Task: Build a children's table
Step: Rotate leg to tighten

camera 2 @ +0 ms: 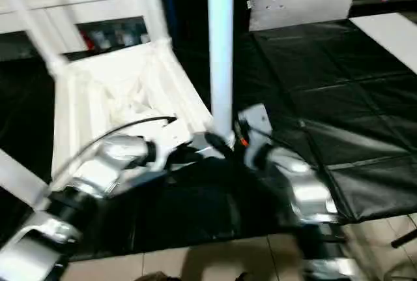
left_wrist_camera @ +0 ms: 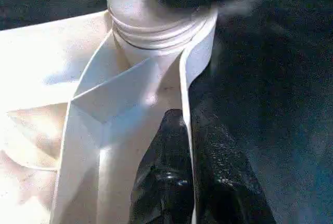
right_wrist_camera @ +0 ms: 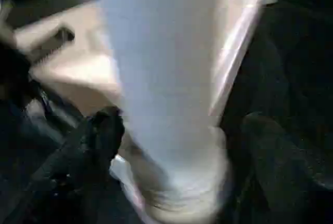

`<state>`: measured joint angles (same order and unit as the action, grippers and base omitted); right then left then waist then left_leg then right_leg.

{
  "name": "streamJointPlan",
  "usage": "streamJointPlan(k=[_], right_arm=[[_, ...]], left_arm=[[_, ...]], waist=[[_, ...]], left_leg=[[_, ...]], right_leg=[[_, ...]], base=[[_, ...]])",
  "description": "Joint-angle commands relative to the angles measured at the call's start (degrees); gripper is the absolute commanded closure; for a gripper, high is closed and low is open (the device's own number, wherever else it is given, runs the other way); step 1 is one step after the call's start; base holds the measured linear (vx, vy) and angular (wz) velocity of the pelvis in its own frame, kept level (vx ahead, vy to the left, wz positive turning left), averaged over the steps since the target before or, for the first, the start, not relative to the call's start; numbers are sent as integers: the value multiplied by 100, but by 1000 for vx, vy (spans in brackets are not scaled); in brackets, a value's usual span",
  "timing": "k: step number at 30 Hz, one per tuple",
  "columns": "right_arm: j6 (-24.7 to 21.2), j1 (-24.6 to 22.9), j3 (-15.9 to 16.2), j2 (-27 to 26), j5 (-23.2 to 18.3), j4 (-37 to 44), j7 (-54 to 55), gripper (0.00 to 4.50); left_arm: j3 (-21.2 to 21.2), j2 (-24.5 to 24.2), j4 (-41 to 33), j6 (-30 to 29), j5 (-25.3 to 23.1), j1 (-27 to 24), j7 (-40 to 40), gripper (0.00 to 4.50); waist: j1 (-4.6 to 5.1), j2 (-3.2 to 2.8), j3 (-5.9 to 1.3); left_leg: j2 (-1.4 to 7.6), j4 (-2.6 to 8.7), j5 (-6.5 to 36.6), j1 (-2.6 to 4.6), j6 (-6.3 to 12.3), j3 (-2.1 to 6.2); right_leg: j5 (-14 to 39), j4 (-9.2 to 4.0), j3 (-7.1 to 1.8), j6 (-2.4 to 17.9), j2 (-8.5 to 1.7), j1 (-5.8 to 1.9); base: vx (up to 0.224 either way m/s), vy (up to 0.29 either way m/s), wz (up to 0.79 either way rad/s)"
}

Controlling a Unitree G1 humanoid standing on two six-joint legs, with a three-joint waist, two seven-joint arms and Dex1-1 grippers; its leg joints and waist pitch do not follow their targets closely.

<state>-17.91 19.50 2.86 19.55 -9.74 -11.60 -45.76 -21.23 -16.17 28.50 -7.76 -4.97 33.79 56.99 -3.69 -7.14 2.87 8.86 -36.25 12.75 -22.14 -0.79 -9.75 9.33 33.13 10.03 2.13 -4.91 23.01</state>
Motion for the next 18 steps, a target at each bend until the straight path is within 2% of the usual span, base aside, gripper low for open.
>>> streamJointPlan(k=[1, 4, 5, 8, 11, 12, 14, 16, 17, 18], right_arm=[[11, 58, 53, 87, -78, -8, -334, 15], [51, 162, -9, 242, -312, -15, -826, 1], [-9, 261, 1, 377, -519, 4, -1294, 1], [74, 403, 372, 713, -528, -85, -2057, 1], [112, 464, 467, 739, -501, -138, -2191, 1], [40, 534, 519, 700, -494, -189, -2248, 18], [-61, 585, 559, 644, -510, -203, -2288, 18], [-83, 598, 579, 624, -510, -198, -2299, 31], [-131, 629, 622, 594, -584, -218, -2414, 44], [-160, 640, 637, 594, -630, -240, -2486, 51]], left_arm=[[-152, -133, -45, 312, -27, 11, 314, 450], [-259, -298, 25, 740, 4, -3, 702, 450], [-335, -425, 90, 970, 25, 7, 1032, 450], [-431, -547, 224, 1375, 24, 80, 1419, 450], [-480, -589, 230, 1459, 40, 93, 1559, 450], [-533, -632, 220, 1552, 53, 89, 1692, 450], [-561, -658, 189, 1596, 55, 68, 1746, 450], [-564, -663, 171, 1597, 57, 54, 1751, 450], [-573, -673, 161, 1636, 51, 31, 1781, 450], [-577, -675, 169, 1662, 49, 25, 1798, 450]], waist=[[-37, 146, -441], [-85, 149, -442], [-123, 156, -450], [-216, 152, -468], [-273, 156, -483], [-295, 162, -483], [-302, 154, -485], [-310, 159, -487], [-316, 186, -488], [-323, 174, -486]], left_leg=[[506, 406, 590, 78, 694, 228], [535, 422, 664, 84, 655, 240], [530, 414, 645, 81, 671, 235], [532, 387, 432, 67, 761, 221], [550, 380, 368, 75, 752, 215], [558, 384, 331, 70, 750, 222], [565, 387, 369, 72, 729, 223], [571, 388, 377, 78, 692, 224], [577, 394, 365, 77, 678, 227], [573, 393, 374, 75, 667, 224]], right_leg=[[1688, -425, -456, 367, -591, -365], [1754, -429, -465, 343, -594, -350], [1699, -420, -467, 366, -603, -353], [1430, -361, -470, 433, -593, -340], [1361, -348, -480, 483, -609, -336], [1316, -334, -484, 518, -611, -336], [1317, -335, -478, 560, -611, -333], [1318, -329, -482, 570, -614, -336], [1313, -321, -484, 571, -614, -337], [1352, -324, -486, 573, -624, -340]], base=[[0, 0, 0], [0, 0, 0], [0, 0, 0], [0, 0, 0], [0, 0, 0], [0, 0, 0], [0, 0, 0], [0, 0, 0], [0, 0, 0], [0, 0, 0]])
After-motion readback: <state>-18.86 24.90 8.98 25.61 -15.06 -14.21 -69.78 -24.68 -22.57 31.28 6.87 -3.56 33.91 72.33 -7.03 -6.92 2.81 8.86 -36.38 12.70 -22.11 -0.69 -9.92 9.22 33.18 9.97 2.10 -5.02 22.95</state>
